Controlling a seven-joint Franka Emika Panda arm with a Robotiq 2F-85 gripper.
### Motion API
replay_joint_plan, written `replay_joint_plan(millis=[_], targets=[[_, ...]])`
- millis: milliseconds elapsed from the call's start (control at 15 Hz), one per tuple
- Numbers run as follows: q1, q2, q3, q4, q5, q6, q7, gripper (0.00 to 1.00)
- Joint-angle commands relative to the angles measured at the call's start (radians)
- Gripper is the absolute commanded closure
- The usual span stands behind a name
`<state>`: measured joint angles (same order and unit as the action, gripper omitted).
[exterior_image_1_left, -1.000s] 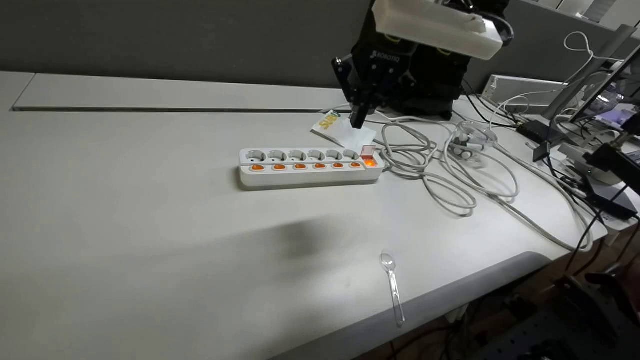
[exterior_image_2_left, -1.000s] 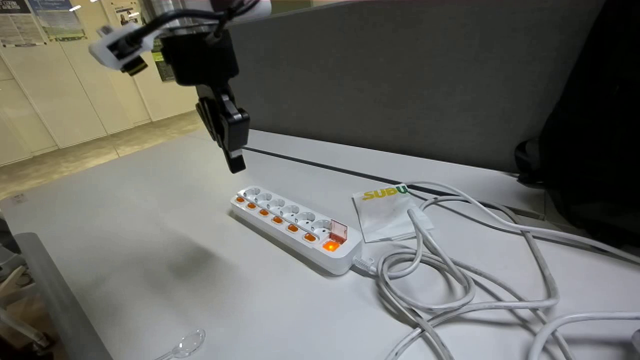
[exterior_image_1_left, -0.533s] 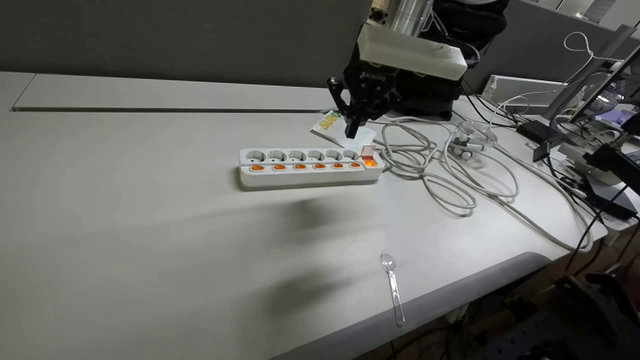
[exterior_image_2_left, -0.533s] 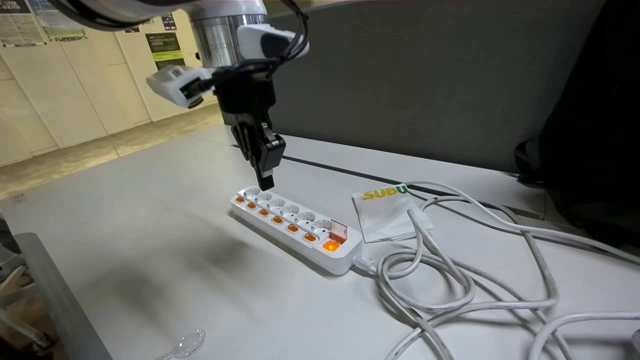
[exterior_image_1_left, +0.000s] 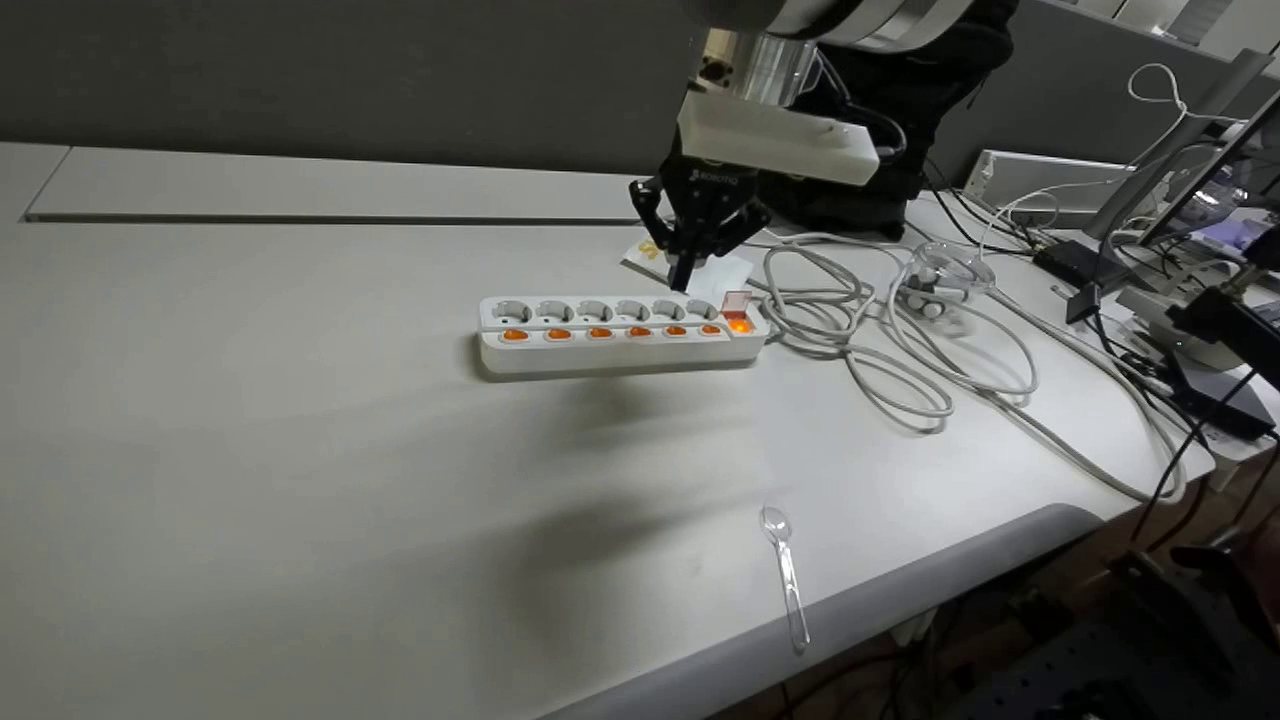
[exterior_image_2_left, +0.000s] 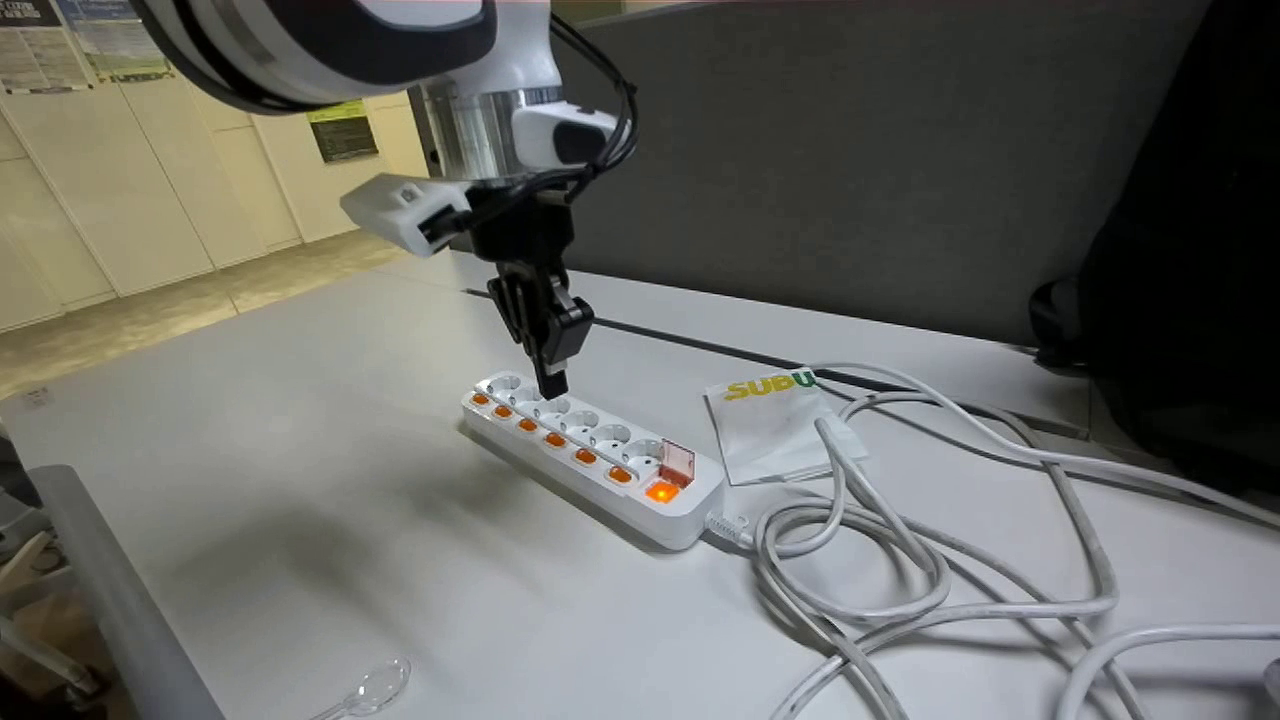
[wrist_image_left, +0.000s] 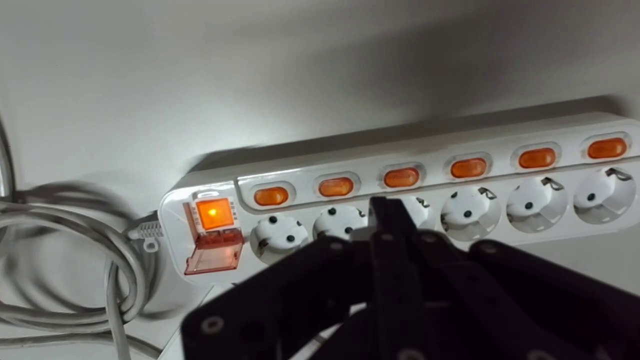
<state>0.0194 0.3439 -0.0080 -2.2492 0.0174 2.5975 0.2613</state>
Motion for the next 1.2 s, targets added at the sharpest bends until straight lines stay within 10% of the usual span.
replay_joint_plan(millis=[0,1133], targets=[[0.031,0.037,-0.03,0.033,-0.018,0.013,0.03,1.0],[0.121,0.11,-0.123,0.011,-0.061,0.107,0.113,1.0]])
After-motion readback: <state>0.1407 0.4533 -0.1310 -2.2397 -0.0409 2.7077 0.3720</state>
